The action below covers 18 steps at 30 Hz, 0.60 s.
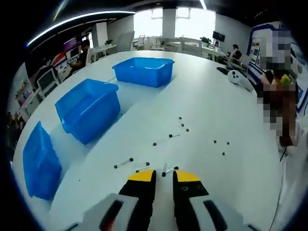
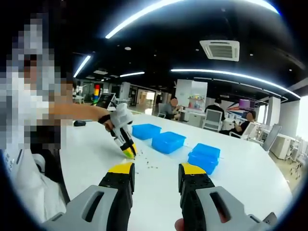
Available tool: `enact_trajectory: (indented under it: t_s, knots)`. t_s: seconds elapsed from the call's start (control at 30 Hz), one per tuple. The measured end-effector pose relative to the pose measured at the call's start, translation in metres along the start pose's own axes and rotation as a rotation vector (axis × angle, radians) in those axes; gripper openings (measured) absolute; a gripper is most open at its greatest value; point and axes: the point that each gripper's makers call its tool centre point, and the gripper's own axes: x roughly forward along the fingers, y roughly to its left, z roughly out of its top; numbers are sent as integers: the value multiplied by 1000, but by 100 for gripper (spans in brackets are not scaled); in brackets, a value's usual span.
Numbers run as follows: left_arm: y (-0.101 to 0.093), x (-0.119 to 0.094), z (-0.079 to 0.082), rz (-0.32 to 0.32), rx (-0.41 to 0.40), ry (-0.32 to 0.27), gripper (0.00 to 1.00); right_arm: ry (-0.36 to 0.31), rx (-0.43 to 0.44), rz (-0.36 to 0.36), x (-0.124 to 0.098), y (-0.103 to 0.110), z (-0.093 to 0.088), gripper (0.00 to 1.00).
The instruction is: Pick up the resistors one by one and place each resistor into its matching bin, sorting the parts by color and model until every resistor is separated into the correct bin for its type
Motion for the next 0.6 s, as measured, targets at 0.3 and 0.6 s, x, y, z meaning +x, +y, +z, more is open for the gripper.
enact_trajectory:
  t_s: [0.3,0.6]
  knots:
    - [0,-3,-1,17,-84,17,4,0,-3,3,1,2,0,38]
    - [-3,-31,21,21,-142,-86,3,-4,-3,-3,-1,0,2,38]
